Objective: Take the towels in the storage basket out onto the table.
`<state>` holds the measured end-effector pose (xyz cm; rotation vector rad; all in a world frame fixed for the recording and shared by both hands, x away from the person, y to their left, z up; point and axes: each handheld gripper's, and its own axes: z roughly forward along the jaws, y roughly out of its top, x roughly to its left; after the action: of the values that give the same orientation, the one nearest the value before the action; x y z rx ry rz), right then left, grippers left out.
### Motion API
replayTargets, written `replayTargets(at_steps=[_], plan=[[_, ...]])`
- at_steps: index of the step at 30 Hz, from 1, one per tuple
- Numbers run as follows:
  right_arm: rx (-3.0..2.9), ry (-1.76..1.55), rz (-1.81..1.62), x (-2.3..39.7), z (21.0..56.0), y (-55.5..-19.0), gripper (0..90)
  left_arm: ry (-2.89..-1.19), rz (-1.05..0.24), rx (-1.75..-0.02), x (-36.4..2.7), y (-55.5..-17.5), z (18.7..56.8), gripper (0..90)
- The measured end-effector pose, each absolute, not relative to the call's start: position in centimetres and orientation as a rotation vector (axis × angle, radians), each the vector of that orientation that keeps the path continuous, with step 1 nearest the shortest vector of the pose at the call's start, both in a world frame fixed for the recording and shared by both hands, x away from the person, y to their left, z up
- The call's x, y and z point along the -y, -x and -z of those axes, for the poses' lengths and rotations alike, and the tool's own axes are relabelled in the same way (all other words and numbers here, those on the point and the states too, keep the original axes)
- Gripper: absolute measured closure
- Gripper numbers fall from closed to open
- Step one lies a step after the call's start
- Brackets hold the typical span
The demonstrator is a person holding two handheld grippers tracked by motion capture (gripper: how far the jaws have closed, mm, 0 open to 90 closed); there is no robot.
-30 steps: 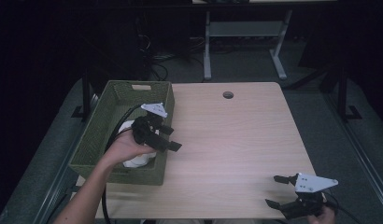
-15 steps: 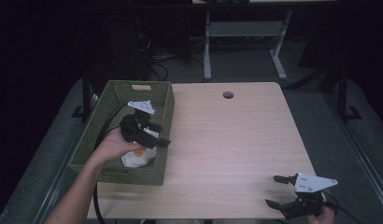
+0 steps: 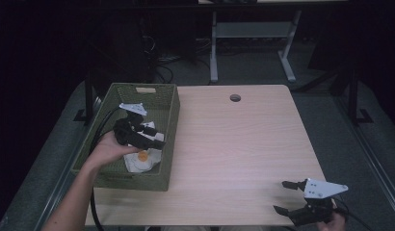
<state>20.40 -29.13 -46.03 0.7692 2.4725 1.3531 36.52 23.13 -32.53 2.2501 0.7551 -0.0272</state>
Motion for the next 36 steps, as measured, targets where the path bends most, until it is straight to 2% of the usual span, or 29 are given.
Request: replayTargets(at_steps=[22,33,36], plan=[[-2.470,-0.769,-1.353,29.1,46.0,-20.4,13.8,-2.242,0.008,-0.943,-26.3,-38.3,35.0,28.6],[-2.464,-0.758,-1.360,29.2,45.9,-20.3,13.8,-2.294,-0.082,-1.152,-27.8,-39.8,37.0,26.0],[-2.463,-0.757,-1.361,29.2,45.9,-20.3,13.8,-2.352,-0.100,-1.199,-27.8,-40.3,37.8,25.6]])
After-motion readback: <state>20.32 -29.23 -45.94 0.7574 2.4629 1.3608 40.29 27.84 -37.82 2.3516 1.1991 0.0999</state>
